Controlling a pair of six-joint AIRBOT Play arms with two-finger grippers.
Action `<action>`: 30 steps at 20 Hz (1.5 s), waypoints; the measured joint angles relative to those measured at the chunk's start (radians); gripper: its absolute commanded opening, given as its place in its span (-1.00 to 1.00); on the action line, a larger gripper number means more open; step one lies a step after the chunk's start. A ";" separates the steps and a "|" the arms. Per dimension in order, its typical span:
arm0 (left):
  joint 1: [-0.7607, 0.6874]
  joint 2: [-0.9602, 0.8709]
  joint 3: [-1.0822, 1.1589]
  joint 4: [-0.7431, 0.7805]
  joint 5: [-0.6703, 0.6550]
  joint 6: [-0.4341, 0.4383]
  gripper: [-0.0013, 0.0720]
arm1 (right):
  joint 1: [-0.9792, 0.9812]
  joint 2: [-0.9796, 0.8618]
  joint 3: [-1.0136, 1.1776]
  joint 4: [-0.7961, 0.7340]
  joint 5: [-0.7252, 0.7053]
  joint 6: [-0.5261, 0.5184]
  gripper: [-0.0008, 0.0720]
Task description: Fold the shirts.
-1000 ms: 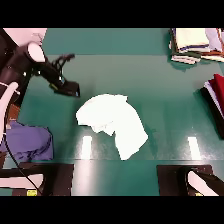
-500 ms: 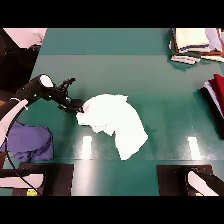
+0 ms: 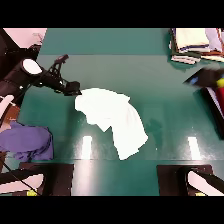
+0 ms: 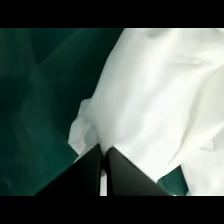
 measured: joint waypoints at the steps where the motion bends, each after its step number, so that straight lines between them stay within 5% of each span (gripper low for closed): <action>1: 0.000 0.009 0.009 0.000 -0.001 0.000 -0.90 | 0.002 -0.023 -0.091 0.030 -0.021 -0.004 0.50; 4: 0.000 0.024 0.024 0.002 -0.014 0.000 -0.90 | 0.032 -0.103 -0.311 0.156 -0.108 -0.074 0.26; 12: 0.000 0.032 0.033 0.004 -0.027 0.000 -0.90 | 0.272 -0.308 -0.453 0.283 -0.286 -0.167 0.19; 14: 0.000 0.032 0.033 0.004 -0.028 0.000 -0.90 | 0.320 -0.345 -0.435 0.287 -0.315 -0.171 -0.14; 16: 0.000 0.032 0.033 0.004 -0.031 0.000 -0.90 | 0.353 -0.374 -0.414 0.295 -0.330 -0.174 -0.17; 17: 0.000 0.032 0.033 0.004 -0.031 0.000 -0.89 | 0.364 -0.385 -0.403 0.297 -0.336 -0.175 -0.67; 18: 0.000 0.032 0.033 0.004 -0.031 0.000 -0.90 | 0.371 -0.393 -0.395 0.291 -0.350 -0.177 -0.92; 24: 0.000 0.040 0.048 0.010 -0.050 0.003 -0.90 | 0.380 -0.391 -0.318 0.257 -0.369 -0.176 -0.93; 30: 0.000 0.175 0.245 0.083 -0.058 0.010 -0.90 | 0.311 -0.193 -0.055 0.083 -0.335 -0.104 -0.93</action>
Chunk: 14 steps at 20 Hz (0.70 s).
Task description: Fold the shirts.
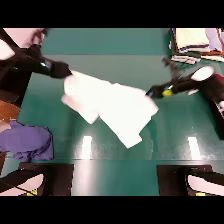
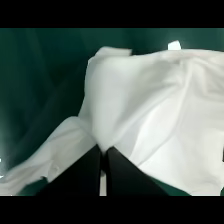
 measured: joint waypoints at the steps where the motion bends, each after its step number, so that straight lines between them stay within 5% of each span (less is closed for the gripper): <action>1: 0.000 0.030 0.043 0.006 -0.002 0.001 -0.90 | -0.023 0.041 0.058 -0.021 0.003 0.008 -0.93; 14: 0.000 0.250 0.580 -0.076 -0.144 -0.011 -0.90 | -0.197 0.340 0.651 -0.093 0.022 0.040 -0.93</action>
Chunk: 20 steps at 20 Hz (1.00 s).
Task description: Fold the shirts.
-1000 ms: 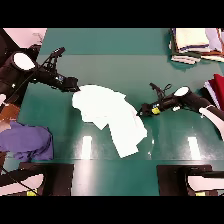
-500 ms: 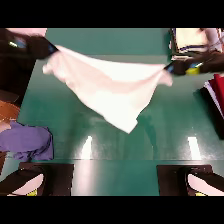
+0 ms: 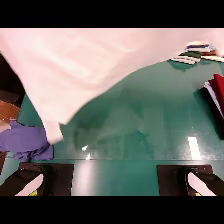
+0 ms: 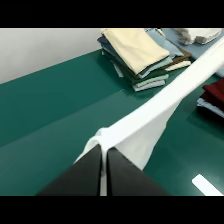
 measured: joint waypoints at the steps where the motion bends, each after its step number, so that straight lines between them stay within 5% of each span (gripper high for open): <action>1: 0.000 0.000 0.011 -0.010 -0.006 -0.002 -0.90 | -0.008 -0.006 0.040 -0.002 0.015 0.003 -0.93; 6: 0.000 -0.027 -0.166 -0.027 -0.027 -0.004 -0.90 | -0.035 -0.133 0.144 -0.009 0.139 0.078 -0.93; 11: 0.000 -0.169 -0.500 -0.038 -0.012 0.020 -0.90 | -0.035 -0.333 -0.002 -0.083 0.240 0.128 -0.93; 17: -0.018 -0.458 -0.709 -0.077 0.186 0.124 -0.89 | -0.047 -0.554 -0.140 -0.239 0.189 0.171 -0.93; 18: -0.019 -0.496 -0.720 -0.081 0.233 0.133 -0.46 | -0.048 -0.585 -0.145 -0.251 0.173 0.178 -0.93; 19: -0.021 -0.521 -0.727 -0.077 0.276 0.138 0.43 | -0.050 -0.611 -0.145 -0.267 0.149 0.184 -0.92; 20: -0.017 -0.542 -0.732 -0.067 0.312 0.145 0.85 | -0.054 -0.632 -0.139 -0.289 0.127 0.189 -0.70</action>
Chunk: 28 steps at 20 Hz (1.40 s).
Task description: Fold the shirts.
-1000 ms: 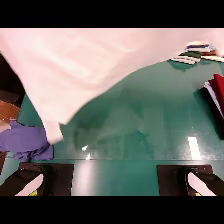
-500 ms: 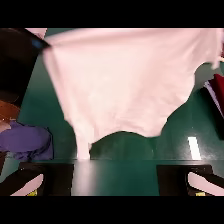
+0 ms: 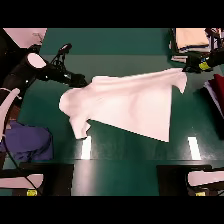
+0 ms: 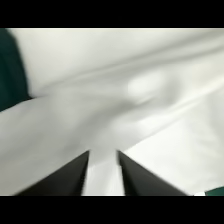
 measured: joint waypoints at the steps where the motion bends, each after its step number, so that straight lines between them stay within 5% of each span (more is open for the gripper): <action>1: 0.001 -0.015 0.001 -0.003 0.038 0.000 0.86 | -0.002 -0.020 0.010 -0.004 -0.010 0.008 -0.03; 2: 0.001 -0.022 0.010 -0.017 0.053 0.005 0.86 | 0.001 -0.037 0.024 0.005 -0.019 0.008 0.12; 4: 0.027 -0.034 0.043 -0.013 0.039 0.008 0.86 | -0.002 -0.056 0.058 0.020 -0.026 0.011 0.09; 6: 0.077 -0.025 0.086 -0.017 -0.022 0.009 0.51 | -0.016 -0.062 0.095 0.040 0.005 0.008 0.09; 13: 0.294 0.031 -0.003 -0.016 -0.201 0.013 0.50 | -0.074 0.089 -0.066 0.117 0.123 -0.047 0.09; 24: 0.209 -0.051 -0.284 -0.140 0.078 0.051 0.50 | -0.088 0.378 -0.480 0.132 0.063 -0.060 0.08; 25: 0.203 -0.056 -0.286 -0.151 0.100 0.043 0.31 | -0.088 0.394 -0.498 0.132 0.060 -0.060 0.09; 26: 0.200 -0.058 -0.286 -0.150 0.117 0.034 -0.40 | -0.089 0.408 -0.515 0.130 0.058 -0.060 0.09; 27: 0.197 -0.062 -0.284 -0.140 0.129 0.027 -0.89 | -0.090 0.424 -0.535 0.130 0.056 -0.060 0.09; 28: 0.195 -0.063 -0.278 -0.136 0.133 0.021 -0.90 | -0.096 0.438 -0.557 0.130 0.056 -0.061 0.09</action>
